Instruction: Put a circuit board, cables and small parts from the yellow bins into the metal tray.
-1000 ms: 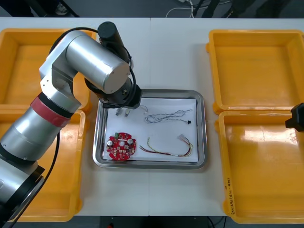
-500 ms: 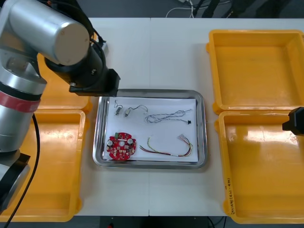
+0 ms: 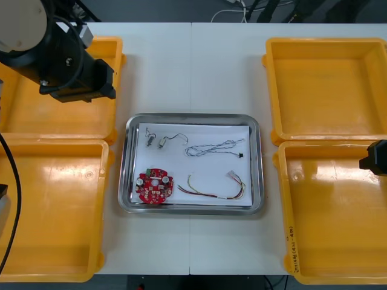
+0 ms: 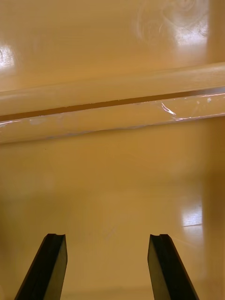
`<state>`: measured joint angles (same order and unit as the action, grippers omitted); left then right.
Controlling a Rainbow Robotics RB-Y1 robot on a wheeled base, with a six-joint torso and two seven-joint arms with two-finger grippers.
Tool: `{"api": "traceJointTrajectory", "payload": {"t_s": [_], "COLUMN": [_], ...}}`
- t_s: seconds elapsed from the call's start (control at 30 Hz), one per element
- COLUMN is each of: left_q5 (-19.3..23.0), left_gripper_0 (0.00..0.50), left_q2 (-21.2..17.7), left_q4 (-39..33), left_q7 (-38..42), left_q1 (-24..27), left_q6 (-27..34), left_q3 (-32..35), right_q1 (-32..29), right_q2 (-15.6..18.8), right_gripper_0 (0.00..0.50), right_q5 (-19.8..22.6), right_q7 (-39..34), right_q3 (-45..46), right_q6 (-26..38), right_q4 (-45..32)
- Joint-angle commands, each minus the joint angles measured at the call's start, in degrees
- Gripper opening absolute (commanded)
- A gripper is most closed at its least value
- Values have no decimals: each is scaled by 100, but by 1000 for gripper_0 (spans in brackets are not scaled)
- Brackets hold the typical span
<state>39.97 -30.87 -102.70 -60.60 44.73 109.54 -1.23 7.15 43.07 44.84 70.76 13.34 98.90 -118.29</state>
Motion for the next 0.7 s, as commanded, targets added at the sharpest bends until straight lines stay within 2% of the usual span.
{"api": "traceJointTrajectory", "payload": {"t_s": [0.03, 0.47, 0.7], "left_q5": [117, 266, 372], "left_gripper_0": [500, 500, 500], "left_q2": [-358, -807, -921], "left_q4": [-260, -717, -1042], "left_q7": [-725, -1305, -1411], "left_q1": [-78, -966, -1511], "left_q6": [46, 46, 46], "left_q3": [528, 1125, 1354], "right_q1": [164, 647, 700], "right_q2": [-53, -53, -53], "right_gripper_0": [500, 500, 500], "right_q5": [60, 33, 16], "right_q7": [298, 237, 263], "right_q3": [186, 186, 195], "right_q6": [6, 692, 789], "right_q4": [-36, -45, -36]}}
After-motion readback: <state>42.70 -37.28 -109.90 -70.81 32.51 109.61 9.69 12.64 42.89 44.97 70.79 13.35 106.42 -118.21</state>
